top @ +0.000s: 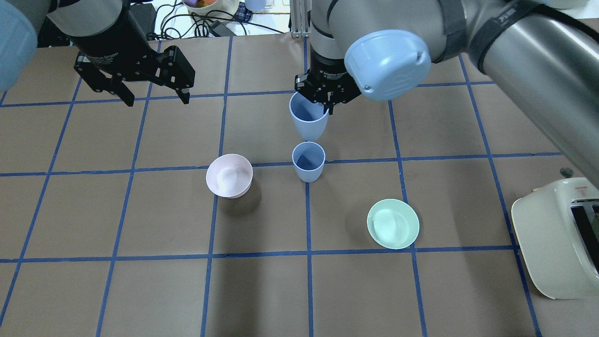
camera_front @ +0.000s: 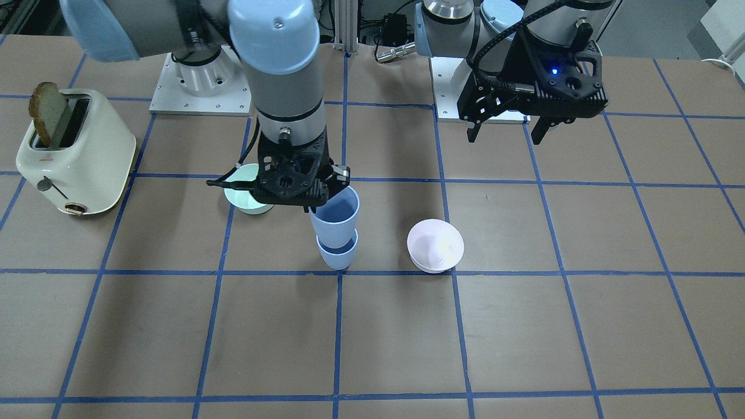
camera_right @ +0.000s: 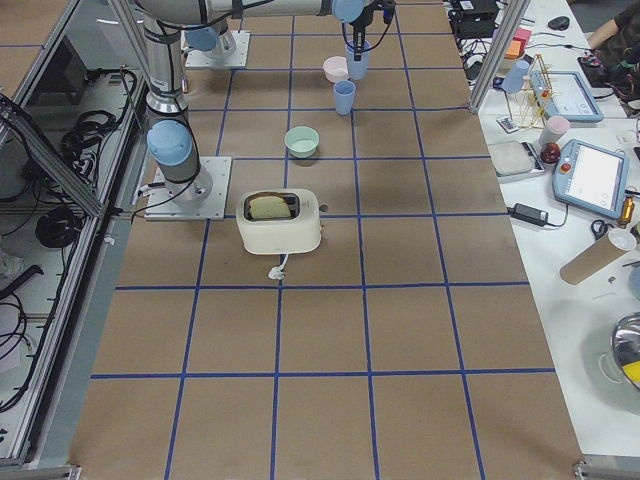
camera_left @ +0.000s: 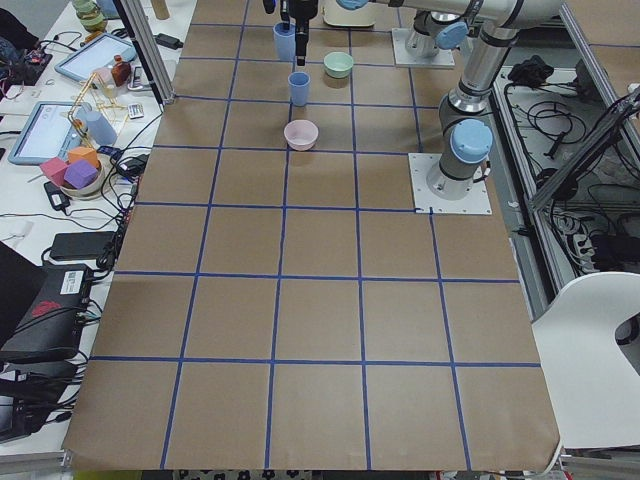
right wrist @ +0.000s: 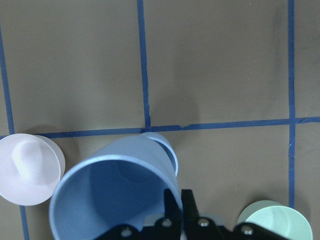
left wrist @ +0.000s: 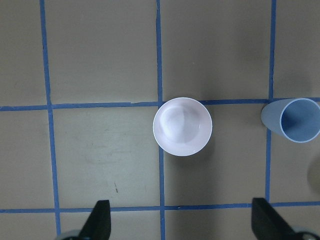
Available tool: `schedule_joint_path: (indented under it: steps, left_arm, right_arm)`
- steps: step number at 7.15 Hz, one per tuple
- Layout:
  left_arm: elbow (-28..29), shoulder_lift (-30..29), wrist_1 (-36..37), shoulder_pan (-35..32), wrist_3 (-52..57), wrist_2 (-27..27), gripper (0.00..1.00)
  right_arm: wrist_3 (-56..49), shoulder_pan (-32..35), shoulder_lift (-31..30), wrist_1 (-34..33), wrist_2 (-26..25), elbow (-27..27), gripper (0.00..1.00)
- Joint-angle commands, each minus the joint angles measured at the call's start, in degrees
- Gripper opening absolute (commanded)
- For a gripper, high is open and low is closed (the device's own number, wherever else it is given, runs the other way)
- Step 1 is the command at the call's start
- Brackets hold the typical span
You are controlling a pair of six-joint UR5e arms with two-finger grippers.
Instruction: Stack blue cups with both arms
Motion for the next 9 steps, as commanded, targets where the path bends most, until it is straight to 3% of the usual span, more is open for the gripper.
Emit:
schedule_joint_path:
  steps: [1, 6, 9]
  left_arm:
    - [0.0, 0.15, -0.14, 0.09, 0.0, 0.01, 1.0]
    - [-0.17, 0.59, -0.57, 2.03, 0.0, -0.16, 1.0]
    - [-0.17, 0.59, -0.49, 2.03, 0.0, -0.16, 1.0]
  right_arm:
    - [0.93, 1.47, 0.53, -0.74, -0.06, 2.22, 0.0]
    - [-0.04, 0.77, 0.61, -3.82, -1.2, 5.05, 0.0]
    - [0.31, 0.68, 0.7, -4.52, -1.03, 6.72, 0.1]
